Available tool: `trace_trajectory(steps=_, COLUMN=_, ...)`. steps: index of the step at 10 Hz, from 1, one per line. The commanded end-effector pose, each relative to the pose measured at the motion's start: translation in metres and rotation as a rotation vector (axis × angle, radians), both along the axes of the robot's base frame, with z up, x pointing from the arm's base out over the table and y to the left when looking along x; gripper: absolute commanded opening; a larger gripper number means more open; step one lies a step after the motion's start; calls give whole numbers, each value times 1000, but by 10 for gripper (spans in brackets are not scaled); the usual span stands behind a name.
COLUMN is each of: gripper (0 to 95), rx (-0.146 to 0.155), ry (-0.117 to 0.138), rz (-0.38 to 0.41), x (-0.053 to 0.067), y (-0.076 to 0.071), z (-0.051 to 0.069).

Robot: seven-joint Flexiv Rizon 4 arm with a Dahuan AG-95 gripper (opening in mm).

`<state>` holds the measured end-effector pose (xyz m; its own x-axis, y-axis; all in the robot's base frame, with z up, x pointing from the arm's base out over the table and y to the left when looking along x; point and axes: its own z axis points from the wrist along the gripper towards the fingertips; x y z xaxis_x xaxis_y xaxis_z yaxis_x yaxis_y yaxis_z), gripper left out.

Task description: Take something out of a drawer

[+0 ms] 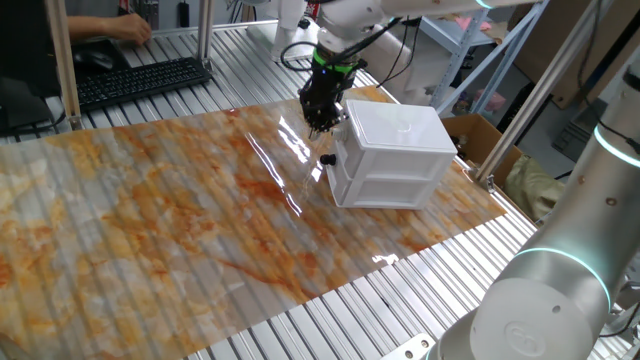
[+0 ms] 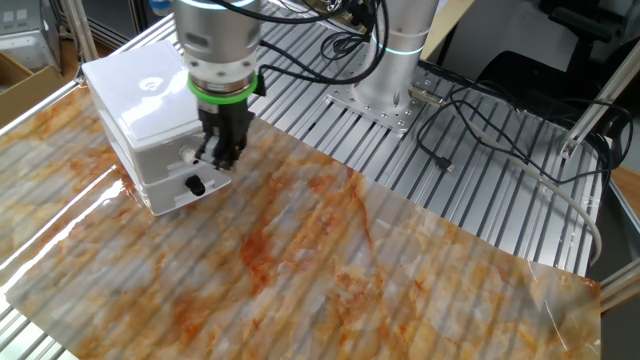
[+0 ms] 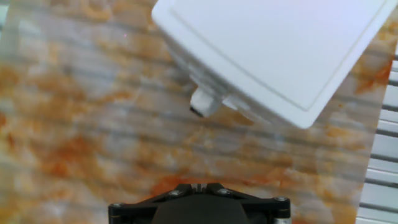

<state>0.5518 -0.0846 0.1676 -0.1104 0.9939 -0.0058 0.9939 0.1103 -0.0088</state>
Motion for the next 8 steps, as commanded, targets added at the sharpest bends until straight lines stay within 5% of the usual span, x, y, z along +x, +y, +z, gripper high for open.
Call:
trace_trajectory(steps=1, gripper=0, rx=-12, ry=24, rz=-64, x=8, y=-7, z=-3)
trace_trajectory(steps=2, gripper=0, rx=-17, ry=24, rz=-88, x=12, y=-8, z=-4)
trace_trajectory(steps=3, gripper=190, rx=-17, ry=32, rz=-105, x=15, y=-10, z=-4)
trace_trajectory(steps=8, gripper=190, rx=-16, ry=33, rz=-241, x=28, y=-23, z=-2)
